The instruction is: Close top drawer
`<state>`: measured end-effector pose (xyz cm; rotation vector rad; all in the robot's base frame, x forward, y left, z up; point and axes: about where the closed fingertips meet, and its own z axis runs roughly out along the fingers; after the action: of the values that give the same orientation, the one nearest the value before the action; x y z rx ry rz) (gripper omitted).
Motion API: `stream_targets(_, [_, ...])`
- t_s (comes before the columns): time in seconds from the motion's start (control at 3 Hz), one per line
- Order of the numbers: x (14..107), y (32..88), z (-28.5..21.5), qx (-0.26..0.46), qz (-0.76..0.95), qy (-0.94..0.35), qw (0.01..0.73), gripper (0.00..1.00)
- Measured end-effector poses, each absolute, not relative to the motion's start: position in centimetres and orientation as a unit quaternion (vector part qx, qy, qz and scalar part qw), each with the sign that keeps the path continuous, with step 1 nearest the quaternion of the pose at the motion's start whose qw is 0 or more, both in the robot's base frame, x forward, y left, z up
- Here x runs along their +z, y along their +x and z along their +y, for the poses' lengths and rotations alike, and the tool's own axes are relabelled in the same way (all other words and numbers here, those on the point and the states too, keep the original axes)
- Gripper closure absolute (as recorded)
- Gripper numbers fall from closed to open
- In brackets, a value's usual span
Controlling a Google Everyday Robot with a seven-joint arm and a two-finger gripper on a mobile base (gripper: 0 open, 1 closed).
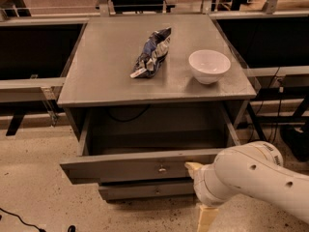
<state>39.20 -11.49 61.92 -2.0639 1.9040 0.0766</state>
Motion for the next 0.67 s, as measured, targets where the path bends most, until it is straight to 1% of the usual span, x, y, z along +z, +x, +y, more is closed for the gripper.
stream_targets(0.33, [62.0, 39.4, -11.4, 0.03, 0.665, -0.729, 0.16, 0.0])
stream_targets(0.67, [61.8, 40.6, -12.0, 0.048, 0.665, -0.726, 0.166, 0.18])
